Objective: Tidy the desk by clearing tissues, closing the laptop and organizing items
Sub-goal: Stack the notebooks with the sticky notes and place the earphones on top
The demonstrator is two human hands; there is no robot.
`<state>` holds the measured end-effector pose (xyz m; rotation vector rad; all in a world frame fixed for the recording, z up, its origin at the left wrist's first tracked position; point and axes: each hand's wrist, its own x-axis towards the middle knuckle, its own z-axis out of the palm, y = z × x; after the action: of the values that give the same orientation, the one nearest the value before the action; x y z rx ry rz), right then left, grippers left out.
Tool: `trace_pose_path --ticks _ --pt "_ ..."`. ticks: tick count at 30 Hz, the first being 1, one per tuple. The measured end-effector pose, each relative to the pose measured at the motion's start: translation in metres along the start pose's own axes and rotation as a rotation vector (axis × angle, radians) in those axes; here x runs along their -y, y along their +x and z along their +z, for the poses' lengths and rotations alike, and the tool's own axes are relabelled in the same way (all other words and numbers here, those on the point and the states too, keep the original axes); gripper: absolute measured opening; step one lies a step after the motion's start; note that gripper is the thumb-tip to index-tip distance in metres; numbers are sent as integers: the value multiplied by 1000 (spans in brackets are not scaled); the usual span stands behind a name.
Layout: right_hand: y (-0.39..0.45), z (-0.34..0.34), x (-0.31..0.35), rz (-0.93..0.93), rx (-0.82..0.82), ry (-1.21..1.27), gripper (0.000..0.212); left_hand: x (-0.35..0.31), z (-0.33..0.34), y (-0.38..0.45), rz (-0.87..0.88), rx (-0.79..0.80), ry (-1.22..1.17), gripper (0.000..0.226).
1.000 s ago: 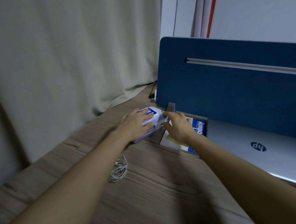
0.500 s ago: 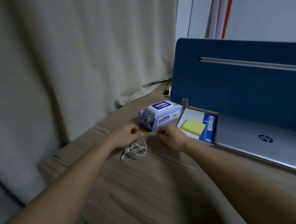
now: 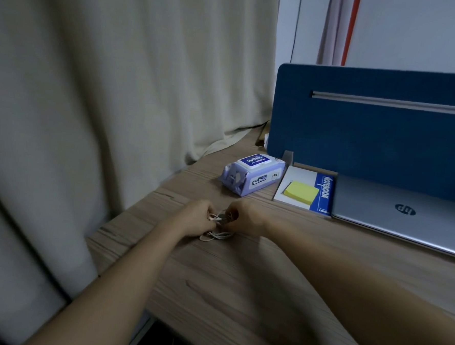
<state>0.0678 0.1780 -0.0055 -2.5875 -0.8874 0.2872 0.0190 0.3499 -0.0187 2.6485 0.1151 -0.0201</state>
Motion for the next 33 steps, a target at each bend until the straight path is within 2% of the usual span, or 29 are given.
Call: trace_pose_path --ticks 5,10,13,16,19,23,26,30,33 --pt "0 2 -1 6 -25 -15 24 -7 6 -2 34 32 97 20" --pt "-7 2 -10 -1 -100 119 18 -14 10 -5 87 8 -17 11" --pt "-15 -1 -22 -1 -105 295 21 -20 14 -3 89 -8 -135 10" --pt "-26 -9 -39 44 -96 614 17 -30 21 2 72 6 -432 7" --pt "-39 -20 -57 69 -68 796 9 -39 28 7 85 51 -676 3" --pt "-51 -27 -81 85 -59 1008 7 -54 40 14 101 119 -724 20" --pt "-58 -32 -95 114 -83 1054 6 -71 47 20 123 145 -663 24" --pt "-67 -48 -114 172 -111 1023 5 -96 51 34 189 91 -383 20" --pt "-69 -63 -130 209 -133 962 5 -117 51 48 237 95 -268 17"
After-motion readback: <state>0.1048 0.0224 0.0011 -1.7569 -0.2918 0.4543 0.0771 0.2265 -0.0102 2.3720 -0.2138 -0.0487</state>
